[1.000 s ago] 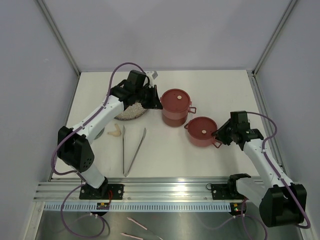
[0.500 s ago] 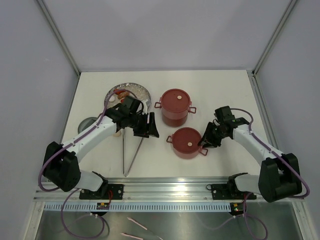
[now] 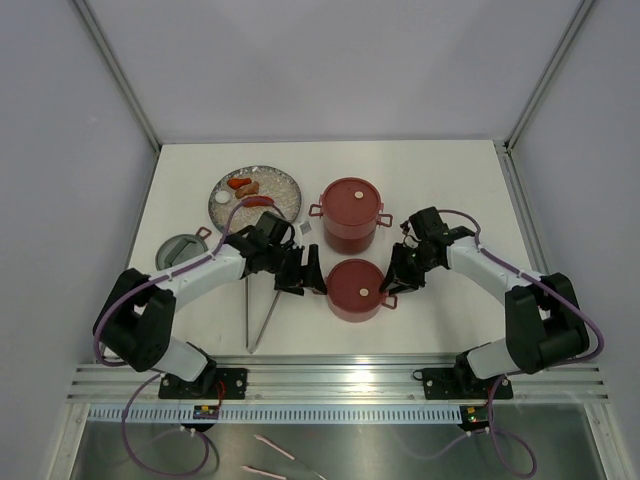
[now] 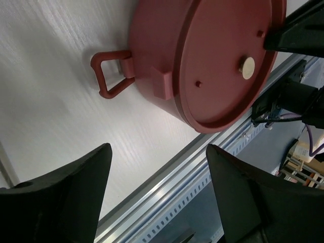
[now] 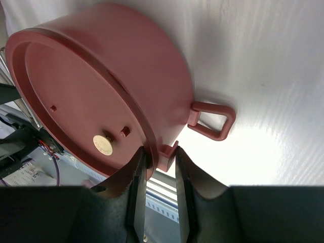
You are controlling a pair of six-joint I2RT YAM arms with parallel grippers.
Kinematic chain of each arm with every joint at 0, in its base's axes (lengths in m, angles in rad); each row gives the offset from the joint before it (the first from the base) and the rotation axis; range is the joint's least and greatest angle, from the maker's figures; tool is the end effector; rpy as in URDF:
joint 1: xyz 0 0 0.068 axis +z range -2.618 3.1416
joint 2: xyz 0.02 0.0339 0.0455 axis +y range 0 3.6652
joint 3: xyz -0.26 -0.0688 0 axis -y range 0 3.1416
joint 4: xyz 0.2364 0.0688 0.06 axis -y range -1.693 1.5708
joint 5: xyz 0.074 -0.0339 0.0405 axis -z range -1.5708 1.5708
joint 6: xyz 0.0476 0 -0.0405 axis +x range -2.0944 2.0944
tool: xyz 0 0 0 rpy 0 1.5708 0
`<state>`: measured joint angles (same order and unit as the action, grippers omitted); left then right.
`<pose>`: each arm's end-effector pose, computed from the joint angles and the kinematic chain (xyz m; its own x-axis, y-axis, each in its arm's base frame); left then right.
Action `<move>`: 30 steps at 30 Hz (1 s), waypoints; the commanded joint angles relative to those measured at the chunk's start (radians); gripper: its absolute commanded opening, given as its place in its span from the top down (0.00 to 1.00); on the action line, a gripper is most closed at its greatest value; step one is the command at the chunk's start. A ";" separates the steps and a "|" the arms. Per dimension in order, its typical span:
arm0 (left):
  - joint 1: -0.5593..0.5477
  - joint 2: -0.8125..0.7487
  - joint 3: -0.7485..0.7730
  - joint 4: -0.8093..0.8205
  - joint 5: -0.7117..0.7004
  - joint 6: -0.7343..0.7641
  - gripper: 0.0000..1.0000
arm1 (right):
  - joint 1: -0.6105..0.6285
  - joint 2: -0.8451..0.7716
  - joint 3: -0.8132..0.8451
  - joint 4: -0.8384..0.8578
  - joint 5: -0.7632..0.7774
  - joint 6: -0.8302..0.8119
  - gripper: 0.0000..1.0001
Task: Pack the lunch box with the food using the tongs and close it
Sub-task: Pick up the packing box from the center of the board.
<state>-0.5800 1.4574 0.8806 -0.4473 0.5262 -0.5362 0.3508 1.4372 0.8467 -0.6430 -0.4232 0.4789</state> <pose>0.2222 -0.1742 0.1948 -0.9679 0.1060 -0.2277 0.2301 0.7380 -0.6344 0.2318 0.1056 0.1786 -0.9897 0.0852 -0.1151 0.0170 0.8679 0.4964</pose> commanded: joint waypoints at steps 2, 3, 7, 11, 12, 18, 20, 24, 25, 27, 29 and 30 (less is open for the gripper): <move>-0.015 0.014 -0.052 0.209 -0.024 -0.057 0.24 | 0.004 0.023 0.032 0.065 -0.058 -0.039 1.00; -0.017 0.012 -0.064 0.240 -0.034 -0.076 0.25 | 0.004 0.023 0.032 0.068 -0.055 -0.037 1.00; -0.020 0.027 -0.097 0.361 -0.060 -0.105 0.28 | 0.002 0.020 0.025 0.062 -0.048 -0.045 1.00; -0.021 0.063 -0.103 0.443 -0.086 -0.122 0.33 | 0.002 0.022 0.019 0.063 -0.046 -0.049 1.00; -0.020 0.073 -0.103 0.456 -0.095 -0.136 0.35 | 0.002 0.022 0.018 0.063 -0.045 -0.049 1.00; -0.021 0.122 -0.104 0.527 -0.071 -0.159 0.43 | 0.002 0.012 0.005 0.075 -0.042 -0.036 1.00; -0.020 0.136 -0.109 0.558 -0.060 -0.168 0.47 | 0.002 0.018 0.008 0.077 -0.042 -0.031 1.00; -0.021 0.147 -0.101 0.559 -0.043 -0.176 0.55 | 0.002 0.022 0.009 0.078 -0.043 -0.031 1.00; -0.020 0.149 -0.103 0.558 -0.040 -0.177 0.56 | 0.002 0.022 0.009 0.080 -0.043 -0.031 1.00; -0.021 0.147 -0.104 0.558 -0.034 -0.180 0.62 | 0.002 0.023 0.011 0.080 -0.042 -0.031 1.00; -0.021 0.135 -0.107 0.550 -0.032 -0.180 0.69 | 0.002 0.022 0.012 0.083 -0.037 -0.025 1.00; -0.020 0.130 -0.106 0.547 -0.032 -0.180 0.72 | 0.002 0.020 0.012 0.083 -0.034 -0.025 1.00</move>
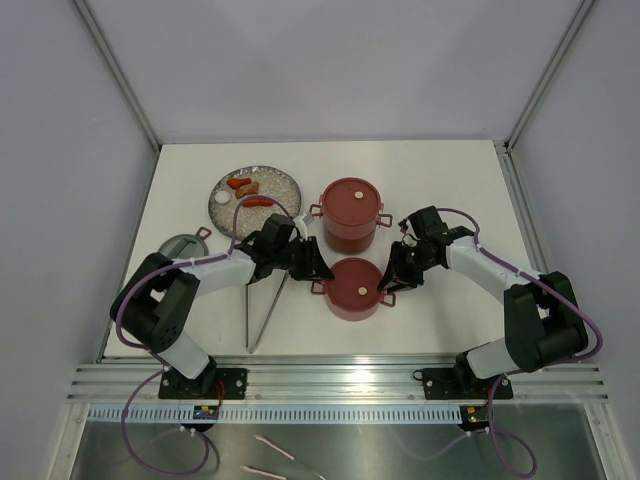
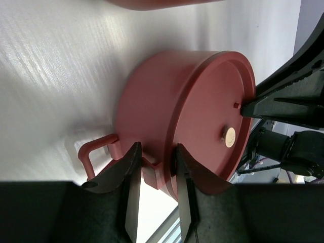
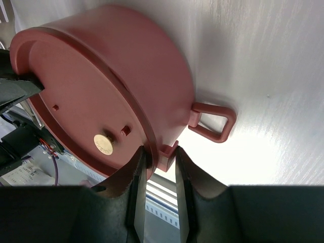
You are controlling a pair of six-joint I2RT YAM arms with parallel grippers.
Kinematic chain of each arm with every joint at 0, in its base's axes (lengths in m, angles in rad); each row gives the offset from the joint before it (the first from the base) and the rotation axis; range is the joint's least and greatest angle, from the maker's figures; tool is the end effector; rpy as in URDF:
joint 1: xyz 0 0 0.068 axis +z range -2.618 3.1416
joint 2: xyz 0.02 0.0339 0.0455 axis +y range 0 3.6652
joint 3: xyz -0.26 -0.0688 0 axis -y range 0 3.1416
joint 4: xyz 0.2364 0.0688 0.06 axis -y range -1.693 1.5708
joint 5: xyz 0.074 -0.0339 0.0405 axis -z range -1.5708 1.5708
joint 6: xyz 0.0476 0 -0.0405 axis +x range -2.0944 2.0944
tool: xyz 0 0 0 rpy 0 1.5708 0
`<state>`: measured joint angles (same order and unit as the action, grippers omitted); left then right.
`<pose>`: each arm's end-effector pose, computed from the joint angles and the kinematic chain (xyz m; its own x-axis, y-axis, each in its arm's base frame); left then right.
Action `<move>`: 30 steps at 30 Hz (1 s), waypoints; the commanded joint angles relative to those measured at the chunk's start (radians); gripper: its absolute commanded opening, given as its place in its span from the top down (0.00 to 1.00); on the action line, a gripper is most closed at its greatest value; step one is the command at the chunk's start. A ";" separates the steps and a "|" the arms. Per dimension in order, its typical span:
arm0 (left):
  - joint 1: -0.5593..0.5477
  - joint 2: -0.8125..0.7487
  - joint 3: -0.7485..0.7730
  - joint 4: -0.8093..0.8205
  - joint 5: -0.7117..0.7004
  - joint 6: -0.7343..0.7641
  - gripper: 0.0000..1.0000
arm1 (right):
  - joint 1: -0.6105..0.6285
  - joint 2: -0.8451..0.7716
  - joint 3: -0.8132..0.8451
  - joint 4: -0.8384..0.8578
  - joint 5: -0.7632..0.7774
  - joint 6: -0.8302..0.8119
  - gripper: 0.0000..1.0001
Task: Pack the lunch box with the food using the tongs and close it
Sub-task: Pick up the packing box from the center of the board.
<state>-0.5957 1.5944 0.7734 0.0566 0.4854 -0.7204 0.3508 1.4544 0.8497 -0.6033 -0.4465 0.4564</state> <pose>0.2482 -0.1951 0.1610 -0.9418 -0.0665 -0.3294 0.2045 0.6644 -0.7188 0.2370 0.1086 0.1774 -0.9881 0.0617 -0.1406 -0.0205 0.8547 0.5188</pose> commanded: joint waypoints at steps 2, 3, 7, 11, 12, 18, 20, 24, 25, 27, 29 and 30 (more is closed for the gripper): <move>-0.006 -0.014 0.009 0.028 0.009 0.004 0.80 | 0.002 -0.006 0.011 0.045 -0.001 0.005 1.00; -0.004 -0.022 0.012 0.019 0.010 0.006 0.88 | 0.002 -0.011 0.012 0.046 0.002 0.007 1.00; -0.004 -0.033 0.036 -0.014 0.018 0.007 1.00 | 0.002 -0.031 0.029 0.045 0.014 0.019 1.00; -0.006 -0.057 0.066 -0.050 0.019 0.012 1.00 | 0.002 -0.055 0.048 0.039 0.032 0.030 1.00; -0.004 -0.065 0.076 -0.054 0.018 0.012 1.00 | 0.002 -0.061 0.051 0.036 0.035 0.030 1.00; -0.004 -0.125 0.157 -0.179 0.007 0.019 1.00 | 0.002 -0.103 0.097 -0.006 0.052 0.033 1.00; -0.004 -0.157 0.194 -0.225 -0.004 0.033 1.00 | 0.004 -0.126 0.120 -0.036 0.065 0.033 1.00; -0.006 -0.194 0.317 -0.401 -0.025 0.071 1.00 | 0.002 -0.164 0.214 -0.093 0.081 0.050 1.00; -0.004 -0.194 0.379 -0.434 -0.037 0.079 1.00 | 0.002 -0.172 0.236 -0.119 0.091 0.057 1.00; -0.004 -0.192 0.438 -0.509 -0.042 0.099 1.00 | 0.002 -0.177 0.302 -0.153 0.107 0.062 1.00; -0.003 -0.197 0.518 -0.544 -0.054 0.114 1.00 | 0.002 -0.190 0.347 -0.188 0.141 0.076 1.00; -0.001 -0.194 0.544 -0.575 -0.060 0.116 1.00 | 0.002 -0.192 0.401 -0.200 0.149 0.077 1.00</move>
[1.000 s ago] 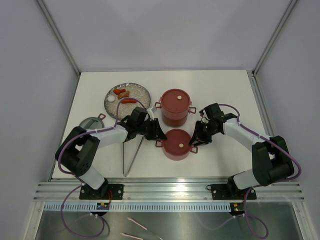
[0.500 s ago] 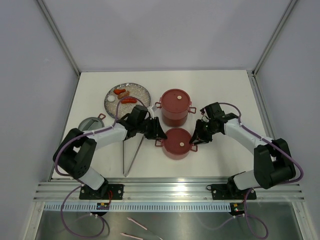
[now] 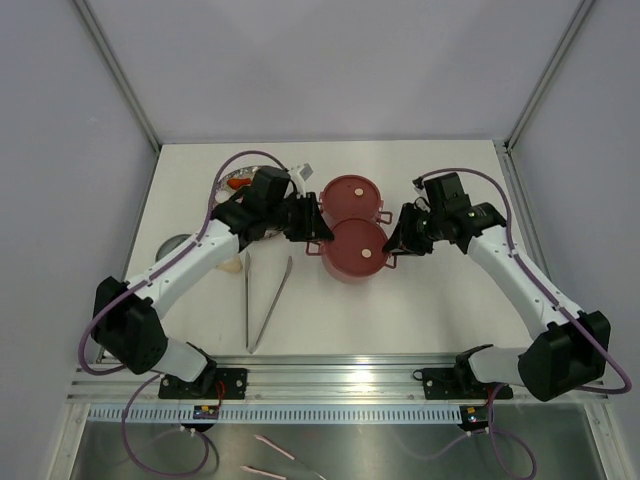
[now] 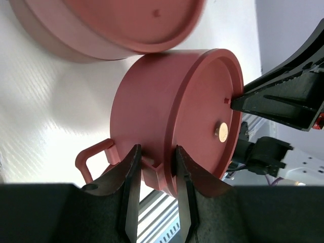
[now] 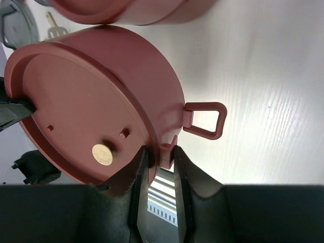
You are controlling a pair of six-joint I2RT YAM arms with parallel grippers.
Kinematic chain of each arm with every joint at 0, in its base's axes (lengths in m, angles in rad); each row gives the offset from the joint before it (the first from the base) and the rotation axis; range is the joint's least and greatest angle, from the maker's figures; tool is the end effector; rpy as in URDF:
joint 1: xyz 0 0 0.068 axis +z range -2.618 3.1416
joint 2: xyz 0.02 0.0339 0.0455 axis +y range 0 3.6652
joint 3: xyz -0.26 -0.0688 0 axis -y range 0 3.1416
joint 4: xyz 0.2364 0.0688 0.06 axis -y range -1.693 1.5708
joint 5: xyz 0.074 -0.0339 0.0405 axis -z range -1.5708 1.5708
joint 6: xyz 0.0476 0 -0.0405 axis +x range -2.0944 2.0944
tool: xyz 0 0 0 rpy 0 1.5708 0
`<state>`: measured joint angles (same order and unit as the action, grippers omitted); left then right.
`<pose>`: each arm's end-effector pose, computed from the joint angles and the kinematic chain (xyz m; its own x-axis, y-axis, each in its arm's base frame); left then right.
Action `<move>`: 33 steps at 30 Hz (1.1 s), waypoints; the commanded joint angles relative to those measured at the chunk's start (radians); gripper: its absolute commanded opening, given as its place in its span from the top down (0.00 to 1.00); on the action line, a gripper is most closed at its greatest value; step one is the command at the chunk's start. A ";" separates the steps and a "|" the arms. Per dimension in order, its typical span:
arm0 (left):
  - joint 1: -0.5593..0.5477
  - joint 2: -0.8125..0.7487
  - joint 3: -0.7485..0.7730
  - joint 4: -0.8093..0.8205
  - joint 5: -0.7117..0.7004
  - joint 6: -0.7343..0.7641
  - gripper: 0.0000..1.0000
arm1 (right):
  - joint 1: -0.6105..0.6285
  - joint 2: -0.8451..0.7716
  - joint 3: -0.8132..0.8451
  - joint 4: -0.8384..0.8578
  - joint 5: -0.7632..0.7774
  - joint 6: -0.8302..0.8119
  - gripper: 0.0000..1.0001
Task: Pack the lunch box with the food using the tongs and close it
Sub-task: Pick up the packing box from the center of the board, then place the packing box into the packing box.
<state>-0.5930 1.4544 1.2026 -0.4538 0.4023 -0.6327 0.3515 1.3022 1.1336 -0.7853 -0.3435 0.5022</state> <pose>0.2577 -0.1962 0.2946 -0.8839 -0.0605 -0.4637 0.2960 0.6953 -0.6549 0.2413 0.1056 0.2867 -0.9154 0.1471 -0.3748 -0.0759 0.8512 0.5193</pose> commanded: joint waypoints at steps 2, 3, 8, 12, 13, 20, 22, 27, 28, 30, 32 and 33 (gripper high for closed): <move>0.001 -0.045 0.200 -0.089 0.047 0.036 1.00 | 0.001 -0.029 0.182 -0.072 0.081 0.032 1.00; 0.002 -0.025 0.233 -0.120 0.056 0.044 1.00 | 0.003 -0.014 0.240 -0.081 0.086 0.027 1.00; 0.016 0.040 0.400 -0.178 0.055 0.087 1.00 | 0.001 0.064 0.400 -0.117 0.106 0.018 1.00; 0.050 0.089 0.488 -0.180 0.078 0.096 1.00 | 0.000 0.124 0.474 -0.114 0.127 0.004 1.00; 0.056 0.101 0.489 -0.171 0.082 0.091 1.00 | 0.001 0.137 0.491 -0.109 0.132 0.001 1.00; 0.110 0.188 0.543 -0.099 0.119 0.067 1.00 | -0.008 0.293 0.696 -0.114 0.161 -0.040 1.00; 0.114 0.213 0.574 -0.094 0.125 0.067 1.00 | -0.014 0.359 0.753 -0.146 0.161 -0.051 1.00; 0.148 0.300 0.589 -0.062 0.158 0.053 1.00 | -0.022 0.459 0.859 -0.178 0.158 -0.070 1.00; 0.154 0.311 0.588 -0.054 0.165 0.044 1.00 | -0.022 0.471 0.870 -0.183 0.156 -0.071 1.00; 0.163 0.334 0.585 -0.039 0.168 0.044 1.00 | -0.025 0.497 0.885 -0.186 0.152 -0.074 1.00; 0.171 0.350 0.583 -0.026 0.176 0.042 1.00 | -0.025 0.512 0.896 -0.189 0.149 -0.074 1.00; 0.171 0.356 0.588 -0.023 0.182 0.042 1.00 | -0.025 0.523 0.897 -0.192 0.146 -0.074 1.00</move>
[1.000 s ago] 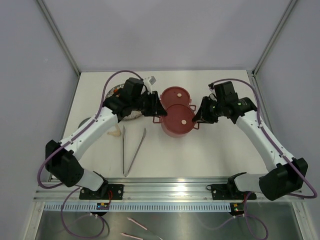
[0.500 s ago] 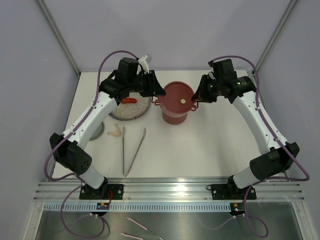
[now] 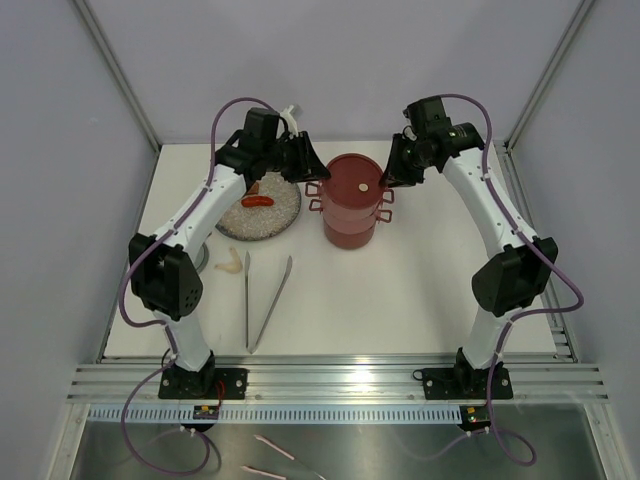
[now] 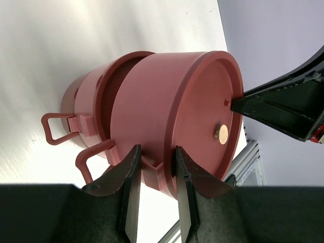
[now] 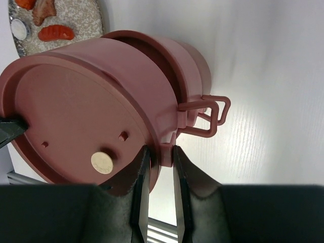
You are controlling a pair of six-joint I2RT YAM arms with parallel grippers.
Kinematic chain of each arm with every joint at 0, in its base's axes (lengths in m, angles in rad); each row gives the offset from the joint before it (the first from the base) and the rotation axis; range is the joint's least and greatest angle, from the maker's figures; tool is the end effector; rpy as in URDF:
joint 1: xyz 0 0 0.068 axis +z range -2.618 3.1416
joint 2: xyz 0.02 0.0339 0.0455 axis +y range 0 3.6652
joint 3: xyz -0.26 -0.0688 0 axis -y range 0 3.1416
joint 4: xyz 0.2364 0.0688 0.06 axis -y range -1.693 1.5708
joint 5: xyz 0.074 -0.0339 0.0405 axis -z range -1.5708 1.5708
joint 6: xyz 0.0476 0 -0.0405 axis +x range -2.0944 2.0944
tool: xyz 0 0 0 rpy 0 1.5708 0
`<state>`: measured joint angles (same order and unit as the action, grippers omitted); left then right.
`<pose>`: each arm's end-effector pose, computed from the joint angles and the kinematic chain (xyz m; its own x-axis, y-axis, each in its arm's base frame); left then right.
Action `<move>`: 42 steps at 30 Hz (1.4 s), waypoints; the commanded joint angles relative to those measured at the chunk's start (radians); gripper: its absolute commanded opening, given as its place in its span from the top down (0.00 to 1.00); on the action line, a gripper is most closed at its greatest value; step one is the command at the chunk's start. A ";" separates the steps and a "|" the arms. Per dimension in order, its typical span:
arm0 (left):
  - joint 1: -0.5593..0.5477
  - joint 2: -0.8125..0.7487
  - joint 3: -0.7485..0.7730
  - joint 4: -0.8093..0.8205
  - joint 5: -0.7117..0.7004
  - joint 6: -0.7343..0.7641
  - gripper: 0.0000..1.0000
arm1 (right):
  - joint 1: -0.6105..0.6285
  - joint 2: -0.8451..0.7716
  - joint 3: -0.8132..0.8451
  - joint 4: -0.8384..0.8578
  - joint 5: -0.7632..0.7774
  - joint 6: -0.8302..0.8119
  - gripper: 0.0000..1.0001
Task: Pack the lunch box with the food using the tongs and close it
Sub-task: Place the packing box into the packing box.
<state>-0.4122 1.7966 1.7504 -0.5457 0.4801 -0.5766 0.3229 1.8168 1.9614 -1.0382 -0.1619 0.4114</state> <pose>0.3701 -0.1858 0.3511 -0.8137 -0.1719 -0.5552 0.3136 0.6744 -0.6685 0.3621 0.1293 0.3648 -0.8409 0.1348 -0.5241 -0.0793 0.9273 0.3657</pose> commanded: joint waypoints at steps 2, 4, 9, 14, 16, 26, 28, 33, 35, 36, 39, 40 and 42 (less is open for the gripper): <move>-0.008 0.041 0.043 0.069 0.109 -0.009 1.00 | 0.004 0.010 0.054 0.066 -0.036 0.020 1.00; -0.004 0.066 0.043 0.069 0.110 -0.009 1.00 | 0.004 0.004 0.039 0.079 -0.037 0.027 1.00; -0.002 0.096 0.028 0.084 0.114 -0.020 1.00 | 0.004 -0.014 -0.022 0.102 -0.051 0.041 1.00; -0.002 0.098 -0.002 0.104 0.095 -0.022 1.00 | 0.004 -0.034 -0.073 0.130 -0.070 0.053 1.00; -0.002 0.104 -0.008 0.115 0.089 -0.023 1.00 | 0.004 -0.036 -0.082 0.141 -0.082 0.058 1.00; 0.003 0.153 0.023 0.101 0.063 -0.016 1.00 | 0.007 -0.060 -0.179 0.199 -0.148 0.090 1.00; 0.003 0.156 0.021 0.099 0.057 -0.012 1.00 | 0.007 -0.068 -0.205 0.216 -0.160 0.096 1.00; 0.009 0.167 0.021 0.098 0.040 -0.006 1.00 | 0.013 -0.073 -0.239 0.237 -0.171 0.101 1.00; 0.013 0.173 0.018 0.095 0.034 -0.003 1.00 | 0.015 -0.076 -0.257 0.254 -0.177 0.107 1.00; 0.015 0.175 0.017 0.095 0.034 -0.003 1.00 | 0.013 -0.074 -0.260 0.256 -0.183 0.109 1.00; 0.019 0.178 0.009 0.095 0.034 0.000 1.00 | 0.015 -0.068 -0.265 0.257 -0.183 0.109 1.00; 0.019 0.179 0.008 0.096 0.034 0.000 1.00 | 0.015 -0.065 -0.266 0.259 -0.183 0.107 1.00; 0.021 0.184 0.000 0.098 0.038 0.004 1.00 | 0.015 -0.059 -0.266 0.256 -0.180 0.104 1.00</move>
<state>-0.3744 1.9163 1.7626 -0.4355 0.5171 -0.6018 0.3004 1.7298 1.7264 -0.7963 -0.2043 0.5053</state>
